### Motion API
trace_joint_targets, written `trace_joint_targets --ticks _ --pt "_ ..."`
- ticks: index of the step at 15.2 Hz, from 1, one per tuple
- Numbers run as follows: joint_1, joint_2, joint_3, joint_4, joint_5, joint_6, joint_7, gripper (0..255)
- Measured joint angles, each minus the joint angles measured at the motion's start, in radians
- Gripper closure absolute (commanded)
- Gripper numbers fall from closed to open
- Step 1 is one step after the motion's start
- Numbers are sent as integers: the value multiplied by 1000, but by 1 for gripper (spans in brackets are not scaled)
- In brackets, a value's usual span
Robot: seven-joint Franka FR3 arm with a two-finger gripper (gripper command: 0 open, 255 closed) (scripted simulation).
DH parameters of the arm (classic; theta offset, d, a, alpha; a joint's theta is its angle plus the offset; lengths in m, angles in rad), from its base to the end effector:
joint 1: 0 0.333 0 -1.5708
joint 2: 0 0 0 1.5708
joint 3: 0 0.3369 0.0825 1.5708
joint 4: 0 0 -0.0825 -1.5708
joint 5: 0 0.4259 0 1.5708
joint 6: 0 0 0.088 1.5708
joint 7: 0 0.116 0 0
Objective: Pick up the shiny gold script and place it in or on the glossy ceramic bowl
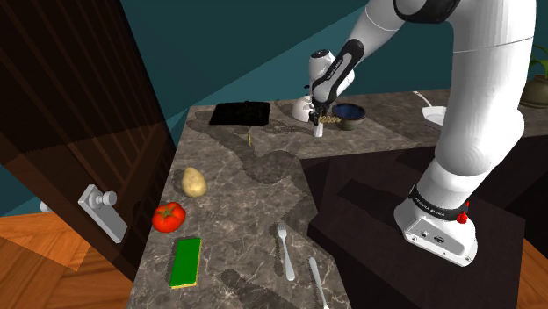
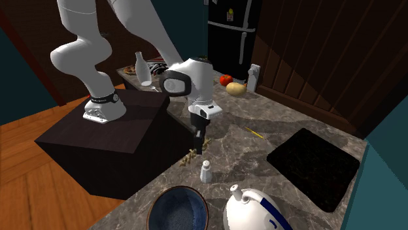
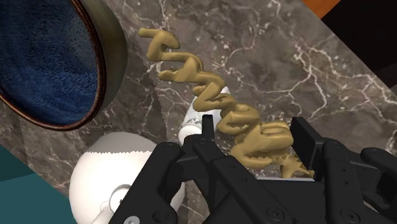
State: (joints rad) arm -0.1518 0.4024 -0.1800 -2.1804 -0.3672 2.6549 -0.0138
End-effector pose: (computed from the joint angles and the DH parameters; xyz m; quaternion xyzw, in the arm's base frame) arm 0.5687 -0.1889 0.1864 0.9914 0.0092 0.0115 0.1297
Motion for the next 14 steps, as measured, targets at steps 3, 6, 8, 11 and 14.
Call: trace_joint_targets --ticks 3,6,8,11,14 --pt "0 -42 3 -8 6 -34 -11 255" --pt "-3 -72 6 -5 14 -65 -26 255" --pt "-3 -94 8 -5 18 -87 -33 255" --pt "-12 -112 8 3 27 -109 -55 255" --pt "-55 -88 -1 35 47 -104 -121 255"
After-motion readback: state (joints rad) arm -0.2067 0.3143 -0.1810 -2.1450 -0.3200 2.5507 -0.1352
